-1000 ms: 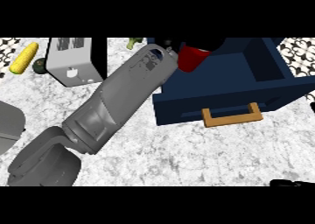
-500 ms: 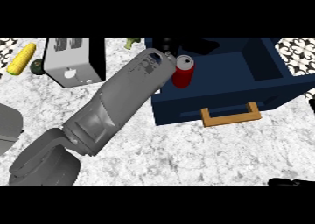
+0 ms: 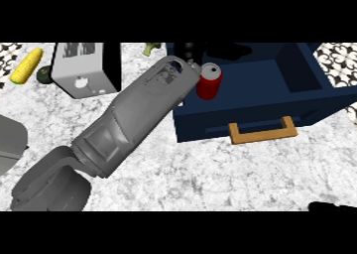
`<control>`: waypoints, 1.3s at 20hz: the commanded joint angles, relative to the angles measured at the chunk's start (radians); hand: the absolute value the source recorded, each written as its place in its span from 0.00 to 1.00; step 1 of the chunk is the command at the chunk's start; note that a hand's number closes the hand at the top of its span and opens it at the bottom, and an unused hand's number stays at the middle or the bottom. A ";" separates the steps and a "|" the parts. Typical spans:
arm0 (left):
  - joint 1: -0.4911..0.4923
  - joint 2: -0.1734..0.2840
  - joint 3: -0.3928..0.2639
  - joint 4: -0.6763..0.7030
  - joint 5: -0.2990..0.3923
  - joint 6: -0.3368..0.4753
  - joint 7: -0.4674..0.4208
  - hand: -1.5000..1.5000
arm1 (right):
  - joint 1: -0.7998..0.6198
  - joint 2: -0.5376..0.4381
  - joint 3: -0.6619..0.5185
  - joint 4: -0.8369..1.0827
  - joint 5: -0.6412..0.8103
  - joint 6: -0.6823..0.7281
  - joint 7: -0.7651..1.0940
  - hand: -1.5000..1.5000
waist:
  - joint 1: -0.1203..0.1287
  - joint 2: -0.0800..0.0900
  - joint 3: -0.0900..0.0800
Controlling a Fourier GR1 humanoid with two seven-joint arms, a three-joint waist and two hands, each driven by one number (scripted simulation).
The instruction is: Pick up the can, place it into the drawer and close the drawer
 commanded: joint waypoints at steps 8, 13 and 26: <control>-0.044 0.000 0.014 -0.060 0.095 0.059 -0.020 0.00 | -0.063 -0.096 0.118 0.002 0.323 -0.002 -0.078 0.00 | 0.034 -0.006 0.000; -0.065 0.000 -0.009 -0.061 0.089 0.072 -0.015 0.00 | -0.146 -0.135 0.185 0.090 0.537 -0.044 -0.067 0.00 | 0.073 -0.012 -0.001; -0.004 0.046 0.014 -0.131 0.031 0.035 0.045 0.00 | -0.213 -0.070 0.364 0.530 0.986 -0.300 -0.108 0.00 | 0.147 -0.030 -0.001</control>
